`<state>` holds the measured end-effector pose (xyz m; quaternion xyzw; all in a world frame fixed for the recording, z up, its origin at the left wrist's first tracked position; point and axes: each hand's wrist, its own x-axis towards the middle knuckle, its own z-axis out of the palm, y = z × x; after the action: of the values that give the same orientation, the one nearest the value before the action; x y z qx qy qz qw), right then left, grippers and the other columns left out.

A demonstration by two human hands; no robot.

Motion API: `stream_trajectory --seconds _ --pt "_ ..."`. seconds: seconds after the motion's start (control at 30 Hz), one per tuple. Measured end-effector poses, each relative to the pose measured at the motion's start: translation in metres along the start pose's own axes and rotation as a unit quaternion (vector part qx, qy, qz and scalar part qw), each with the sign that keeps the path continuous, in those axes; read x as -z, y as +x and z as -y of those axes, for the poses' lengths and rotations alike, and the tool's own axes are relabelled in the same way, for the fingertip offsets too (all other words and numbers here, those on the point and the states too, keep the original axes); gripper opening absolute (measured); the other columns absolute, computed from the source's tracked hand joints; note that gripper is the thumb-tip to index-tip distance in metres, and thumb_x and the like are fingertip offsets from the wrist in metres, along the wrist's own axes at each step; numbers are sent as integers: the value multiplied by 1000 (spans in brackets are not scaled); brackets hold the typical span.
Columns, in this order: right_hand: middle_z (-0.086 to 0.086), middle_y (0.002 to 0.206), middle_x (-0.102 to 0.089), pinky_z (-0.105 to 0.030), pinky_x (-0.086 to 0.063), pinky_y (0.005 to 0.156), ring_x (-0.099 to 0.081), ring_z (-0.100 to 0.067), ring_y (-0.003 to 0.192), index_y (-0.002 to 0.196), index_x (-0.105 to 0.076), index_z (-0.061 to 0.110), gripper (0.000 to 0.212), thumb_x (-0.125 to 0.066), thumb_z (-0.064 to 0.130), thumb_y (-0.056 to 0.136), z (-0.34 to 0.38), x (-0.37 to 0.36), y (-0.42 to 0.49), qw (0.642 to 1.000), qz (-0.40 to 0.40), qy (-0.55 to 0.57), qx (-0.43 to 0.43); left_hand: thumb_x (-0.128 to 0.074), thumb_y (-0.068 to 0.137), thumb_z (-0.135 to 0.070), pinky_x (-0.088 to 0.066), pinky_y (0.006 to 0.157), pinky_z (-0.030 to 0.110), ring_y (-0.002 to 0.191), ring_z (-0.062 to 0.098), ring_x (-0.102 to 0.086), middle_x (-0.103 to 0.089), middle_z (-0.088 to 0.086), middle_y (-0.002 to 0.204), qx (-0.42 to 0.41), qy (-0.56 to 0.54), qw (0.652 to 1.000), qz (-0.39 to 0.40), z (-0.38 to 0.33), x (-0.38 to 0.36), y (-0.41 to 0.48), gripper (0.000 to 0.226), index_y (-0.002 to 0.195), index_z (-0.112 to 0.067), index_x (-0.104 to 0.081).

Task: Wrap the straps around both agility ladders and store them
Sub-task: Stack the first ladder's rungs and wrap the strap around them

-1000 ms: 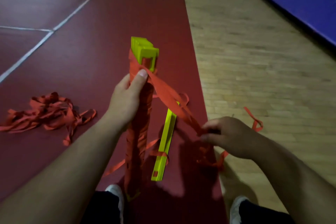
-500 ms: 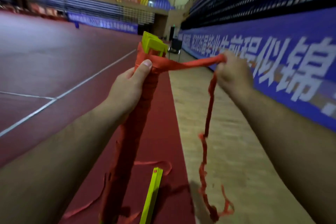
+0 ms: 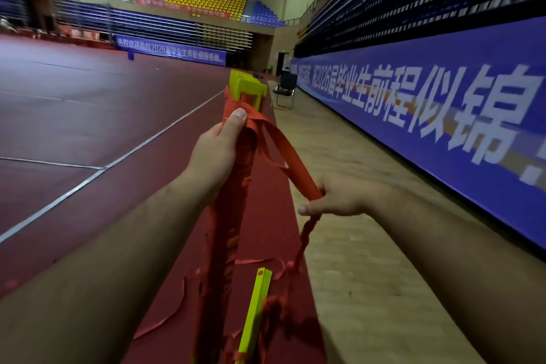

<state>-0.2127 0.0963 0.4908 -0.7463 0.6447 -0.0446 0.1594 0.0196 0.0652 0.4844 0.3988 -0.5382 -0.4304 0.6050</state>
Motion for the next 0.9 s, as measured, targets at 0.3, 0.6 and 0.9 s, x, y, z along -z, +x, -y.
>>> stream_trajectory --seconds 0.3,0.6,0.9 --pt "-3 83 -69 -27 -53 64 -67 -17 72 101 -72 14 23 -67 36 94 16 -12 2 970 209 -80 -94 -55 74 -75 -55 91 56 89 29 -73 -77 5 88 5 43 999 23 2 3 -3 53 88 -29 -75" --pt "2 75 -59 -32 -46 57 -54 -15 66 85 -58 23 19 -58 39 95 -7 49 8 890 -423 -113 -122 -54 87 -65 -57 89 45 87 17 -73 -77 -4 87 -27 38 997 -58 -6 21 15 47 89 -24 -76" --pt "6 107 -65 -38 -56 84 -62 -14 92 118 -68 27 27 -51 26 96 -23 -15 28 969 -118 -215 -35 -53 89 -66 -56 80 33 84 14 -71 -75 -7 84 7 78 996 -46 12 19 14 45 85 -26 -74"
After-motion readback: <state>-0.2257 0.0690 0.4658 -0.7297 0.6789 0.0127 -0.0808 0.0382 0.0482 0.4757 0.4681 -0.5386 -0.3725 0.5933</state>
